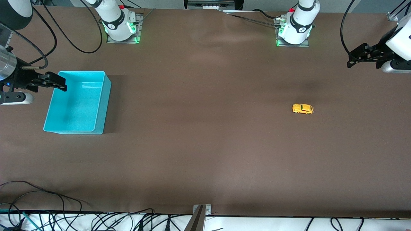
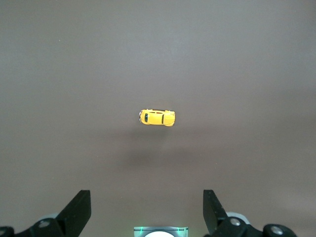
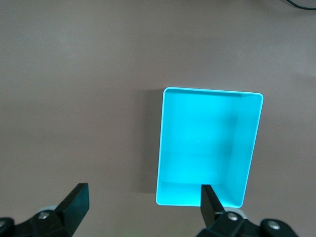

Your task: Wind up and store yellow beetle car

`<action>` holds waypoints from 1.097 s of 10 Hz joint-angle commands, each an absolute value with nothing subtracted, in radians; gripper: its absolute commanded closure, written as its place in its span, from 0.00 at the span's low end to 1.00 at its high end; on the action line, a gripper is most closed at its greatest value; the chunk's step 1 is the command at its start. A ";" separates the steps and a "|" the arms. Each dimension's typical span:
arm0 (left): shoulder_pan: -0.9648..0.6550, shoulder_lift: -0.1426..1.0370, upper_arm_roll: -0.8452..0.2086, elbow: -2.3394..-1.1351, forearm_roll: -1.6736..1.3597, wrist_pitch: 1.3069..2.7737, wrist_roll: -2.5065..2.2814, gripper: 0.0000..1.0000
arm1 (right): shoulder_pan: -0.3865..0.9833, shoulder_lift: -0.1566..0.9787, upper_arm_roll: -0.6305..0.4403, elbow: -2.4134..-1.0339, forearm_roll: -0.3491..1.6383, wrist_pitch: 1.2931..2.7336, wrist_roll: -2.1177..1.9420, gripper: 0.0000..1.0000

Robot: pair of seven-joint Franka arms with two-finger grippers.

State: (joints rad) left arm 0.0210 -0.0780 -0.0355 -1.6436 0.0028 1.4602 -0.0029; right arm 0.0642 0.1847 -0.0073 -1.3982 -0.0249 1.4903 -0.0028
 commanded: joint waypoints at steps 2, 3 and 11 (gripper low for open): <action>0.028 -0.086 -0.051 -1.648 0.002 1.454 -0.015 0.00 | 0.066 0.173 -0.006 -1.381 -0.031 1.476 0.002 0.00; 0.026 -0.087 -0.052 -1.649 0.002 1.454 -0.015 0.00 | 0.066 0.167 -0.008 -1.379 -0.029 1.474 -0.003 0.00; 0.040 -0.086 -0.048 -1.657 0.011 1.466 -0.011 0.00 | 0.018 0.179 -0.026 -1.382 0.006 1.479 0.008 0.00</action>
